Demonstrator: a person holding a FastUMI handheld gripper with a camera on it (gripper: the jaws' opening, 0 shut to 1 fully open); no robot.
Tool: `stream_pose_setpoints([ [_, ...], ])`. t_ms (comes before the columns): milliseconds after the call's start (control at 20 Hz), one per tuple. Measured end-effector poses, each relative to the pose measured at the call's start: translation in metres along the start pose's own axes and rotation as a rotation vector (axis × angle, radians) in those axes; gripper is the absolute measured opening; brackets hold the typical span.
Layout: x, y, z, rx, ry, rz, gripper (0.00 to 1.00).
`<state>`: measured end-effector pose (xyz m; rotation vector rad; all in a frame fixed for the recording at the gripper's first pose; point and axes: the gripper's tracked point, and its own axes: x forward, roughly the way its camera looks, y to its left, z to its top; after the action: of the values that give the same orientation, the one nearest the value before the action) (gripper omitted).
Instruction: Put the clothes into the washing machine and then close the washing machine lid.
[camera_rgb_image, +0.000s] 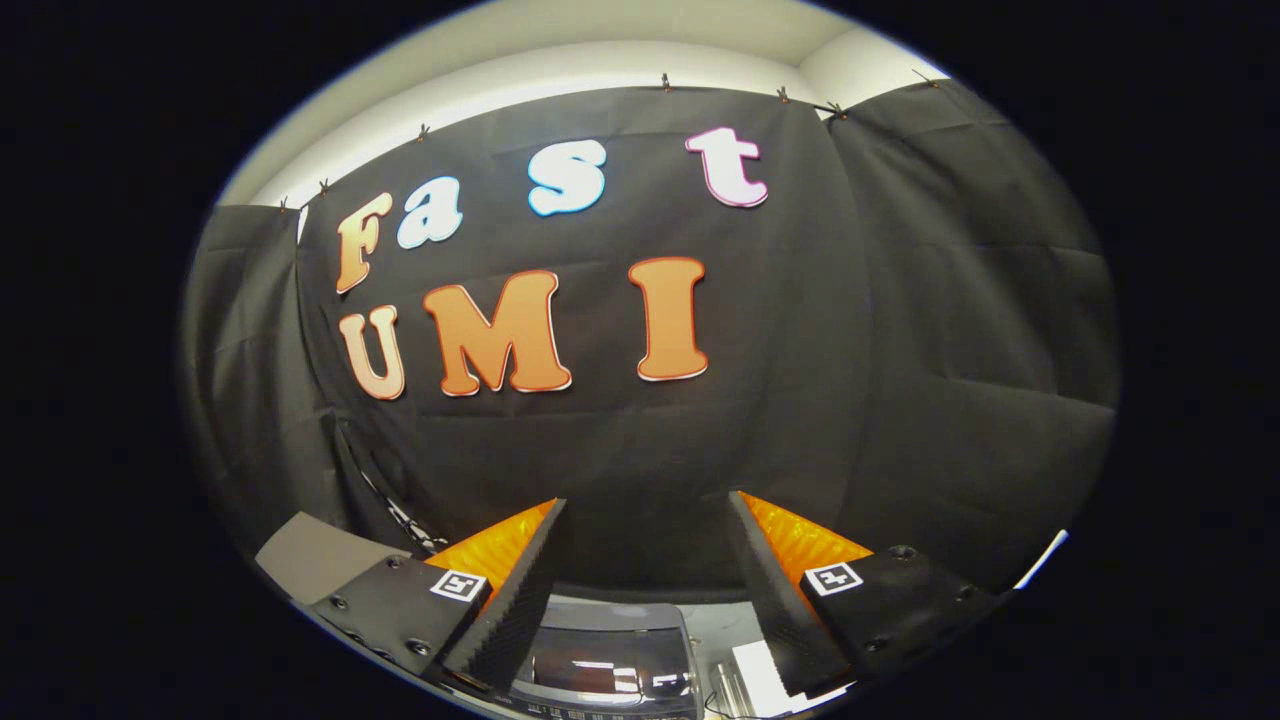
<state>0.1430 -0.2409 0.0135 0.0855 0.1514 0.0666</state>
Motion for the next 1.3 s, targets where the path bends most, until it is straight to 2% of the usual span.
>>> stream_pose_setpoints([
  [200, -0.019, -0.009, 0.045, -0.003, -0.085, -0.023, 1.0],
  [450, -0.036, -0.009, 0.063, 0.002, -0.122, -0.021, 1.0],
  [1300, -0.043, -0.013, 0.056, 0.002, -0.115, -0.022, 1.0],
])
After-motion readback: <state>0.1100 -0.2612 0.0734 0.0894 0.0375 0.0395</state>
